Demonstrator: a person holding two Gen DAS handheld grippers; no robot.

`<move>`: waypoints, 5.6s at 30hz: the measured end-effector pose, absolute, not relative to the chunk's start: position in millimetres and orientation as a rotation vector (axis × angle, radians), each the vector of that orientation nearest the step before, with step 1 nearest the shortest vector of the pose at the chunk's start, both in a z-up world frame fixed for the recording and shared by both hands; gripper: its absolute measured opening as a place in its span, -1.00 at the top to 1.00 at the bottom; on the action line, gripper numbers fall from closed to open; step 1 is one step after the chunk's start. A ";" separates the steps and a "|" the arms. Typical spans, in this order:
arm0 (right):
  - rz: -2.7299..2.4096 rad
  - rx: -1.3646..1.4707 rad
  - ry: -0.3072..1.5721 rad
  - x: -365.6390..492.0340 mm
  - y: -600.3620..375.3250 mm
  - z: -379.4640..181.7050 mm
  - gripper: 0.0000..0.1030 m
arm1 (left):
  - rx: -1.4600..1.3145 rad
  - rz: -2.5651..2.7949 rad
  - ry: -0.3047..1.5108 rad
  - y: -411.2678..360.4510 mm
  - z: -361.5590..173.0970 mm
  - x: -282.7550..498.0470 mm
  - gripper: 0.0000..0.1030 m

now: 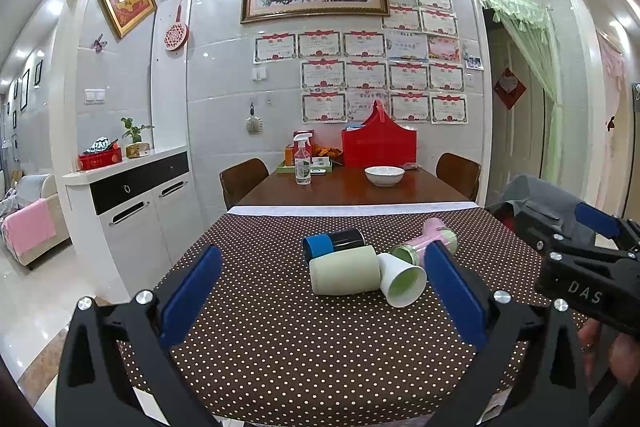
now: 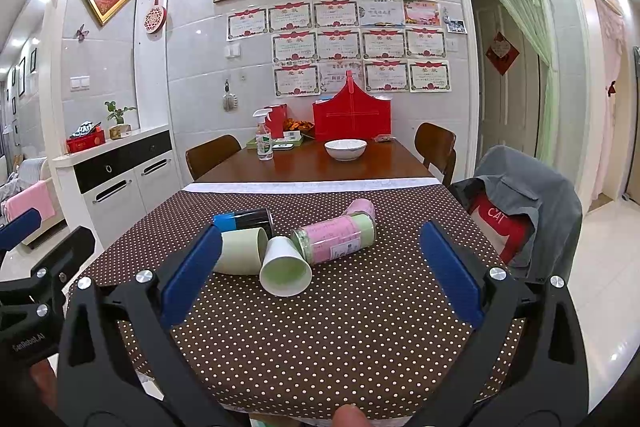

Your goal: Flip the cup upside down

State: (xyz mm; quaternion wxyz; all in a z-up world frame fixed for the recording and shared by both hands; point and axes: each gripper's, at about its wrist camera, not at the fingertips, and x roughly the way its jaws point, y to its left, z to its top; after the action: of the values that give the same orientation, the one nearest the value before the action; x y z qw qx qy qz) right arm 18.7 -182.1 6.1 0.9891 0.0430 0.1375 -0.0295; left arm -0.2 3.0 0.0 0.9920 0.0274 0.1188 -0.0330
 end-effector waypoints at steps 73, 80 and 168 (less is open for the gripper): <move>-0.209 0.317 0.758 289.0 -397.1 -113.7 -0.88 | 0.113 -0.477 1.193 -244.2 -126.2 433.7 -0.93; -0.210 0.351 0.751 289.5 -408.0 -117.2 -0.88 | 0.107 -0.520 1.264 -262.6 -148.4 452.1 -0.81; -0.079 0.244 0.609 104.0 -239.4 -83.2 -0.88 | 0.108 -0.371 0.828 -50.4 -128.0 158.1 -0.78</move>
State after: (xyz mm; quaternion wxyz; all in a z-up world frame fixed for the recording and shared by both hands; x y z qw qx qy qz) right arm 104.0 -239.4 -83.2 0.9459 0.1200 0.2989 -0.0390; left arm 158.1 -50.4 -128.0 0.8974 0.0523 0.3998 -0.1791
